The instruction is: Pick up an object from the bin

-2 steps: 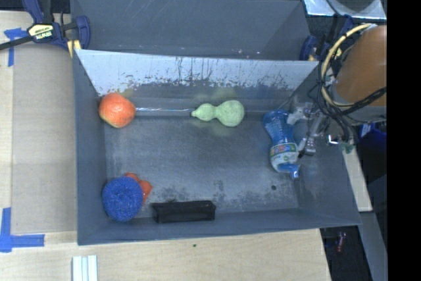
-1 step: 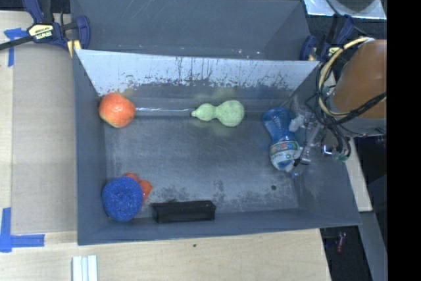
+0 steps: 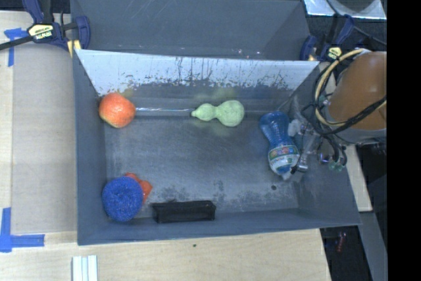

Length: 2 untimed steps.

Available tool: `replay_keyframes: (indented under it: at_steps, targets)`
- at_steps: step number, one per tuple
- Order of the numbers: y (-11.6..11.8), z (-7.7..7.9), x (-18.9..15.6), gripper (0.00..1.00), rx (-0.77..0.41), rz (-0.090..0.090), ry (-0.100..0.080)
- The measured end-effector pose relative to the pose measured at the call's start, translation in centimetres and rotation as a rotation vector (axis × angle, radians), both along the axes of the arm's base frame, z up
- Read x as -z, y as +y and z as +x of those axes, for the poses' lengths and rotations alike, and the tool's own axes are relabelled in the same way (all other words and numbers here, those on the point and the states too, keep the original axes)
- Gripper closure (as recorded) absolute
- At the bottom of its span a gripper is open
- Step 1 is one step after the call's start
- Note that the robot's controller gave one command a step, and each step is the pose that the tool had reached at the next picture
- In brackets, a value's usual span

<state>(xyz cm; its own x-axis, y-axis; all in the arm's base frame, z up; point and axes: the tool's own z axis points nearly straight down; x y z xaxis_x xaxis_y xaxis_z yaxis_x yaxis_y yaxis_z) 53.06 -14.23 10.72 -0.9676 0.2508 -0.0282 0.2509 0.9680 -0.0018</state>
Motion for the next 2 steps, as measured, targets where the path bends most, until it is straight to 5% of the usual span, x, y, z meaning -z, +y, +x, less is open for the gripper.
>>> replay_keyframes:
  at_steps: [1, 2]
  targets:
    - [0.5, -1.0, 1.9, 0.0, 0.253, 0.012, 0.014]
    - [1.3, -2.7, 3.6, 0.0, 0.184, 0.003, -0.002]
